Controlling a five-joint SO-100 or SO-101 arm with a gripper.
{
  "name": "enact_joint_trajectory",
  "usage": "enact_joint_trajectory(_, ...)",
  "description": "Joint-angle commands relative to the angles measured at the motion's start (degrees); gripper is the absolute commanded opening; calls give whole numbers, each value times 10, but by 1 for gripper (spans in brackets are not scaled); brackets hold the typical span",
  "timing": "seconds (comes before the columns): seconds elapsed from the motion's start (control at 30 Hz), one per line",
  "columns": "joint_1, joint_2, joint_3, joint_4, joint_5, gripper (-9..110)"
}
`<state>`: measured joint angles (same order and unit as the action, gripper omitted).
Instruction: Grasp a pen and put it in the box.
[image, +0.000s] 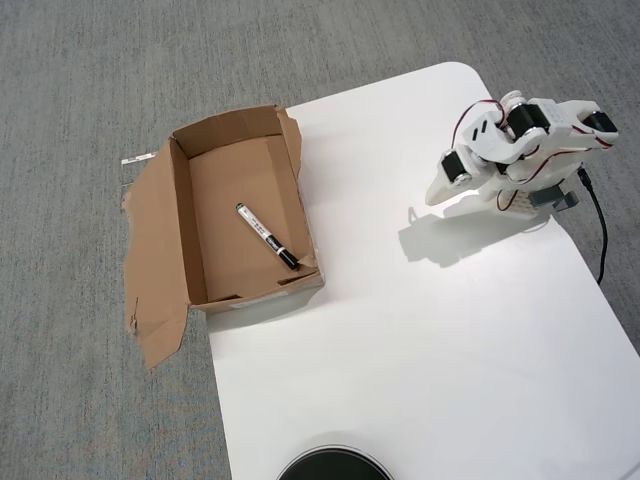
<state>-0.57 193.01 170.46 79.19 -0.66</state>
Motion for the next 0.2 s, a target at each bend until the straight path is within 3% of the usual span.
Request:
enact_joint_trajectory(0.0,-3,33,28,3,4,1)
enact_joint_trajectory(0.17,-3,33,28,3,4,1)
